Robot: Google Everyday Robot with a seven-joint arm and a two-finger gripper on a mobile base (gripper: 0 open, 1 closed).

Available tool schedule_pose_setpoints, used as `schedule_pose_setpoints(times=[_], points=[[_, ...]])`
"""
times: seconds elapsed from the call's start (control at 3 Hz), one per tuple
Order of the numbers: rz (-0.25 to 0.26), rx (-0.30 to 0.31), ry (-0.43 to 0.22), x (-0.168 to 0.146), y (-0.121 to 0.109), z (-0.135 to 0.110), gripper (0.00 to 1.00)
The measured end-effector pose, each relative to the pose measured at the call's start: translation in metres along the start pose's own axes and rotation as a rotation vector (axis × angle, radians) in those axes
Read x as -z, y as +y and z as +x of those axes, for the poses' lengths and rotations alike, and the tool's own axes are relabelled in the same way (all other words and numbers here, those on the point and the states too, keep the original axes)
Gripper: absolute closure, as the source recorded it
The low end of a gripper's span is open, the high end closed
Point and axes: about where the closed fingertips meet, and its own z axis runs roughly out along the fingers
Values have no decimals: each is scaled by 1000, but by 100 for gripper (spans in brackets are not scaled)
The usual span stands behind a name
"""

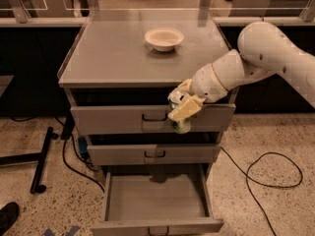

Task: Place green can into bottom drawer

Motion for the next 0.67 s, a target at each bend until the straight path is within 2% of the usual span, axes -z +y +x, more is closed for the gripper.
schedule_pose_setpoints(times=[0.33,0.67], points=[[28,-69,-24,-39,-7,46,100],[28,-69,-24,-39,-7,46,100]])
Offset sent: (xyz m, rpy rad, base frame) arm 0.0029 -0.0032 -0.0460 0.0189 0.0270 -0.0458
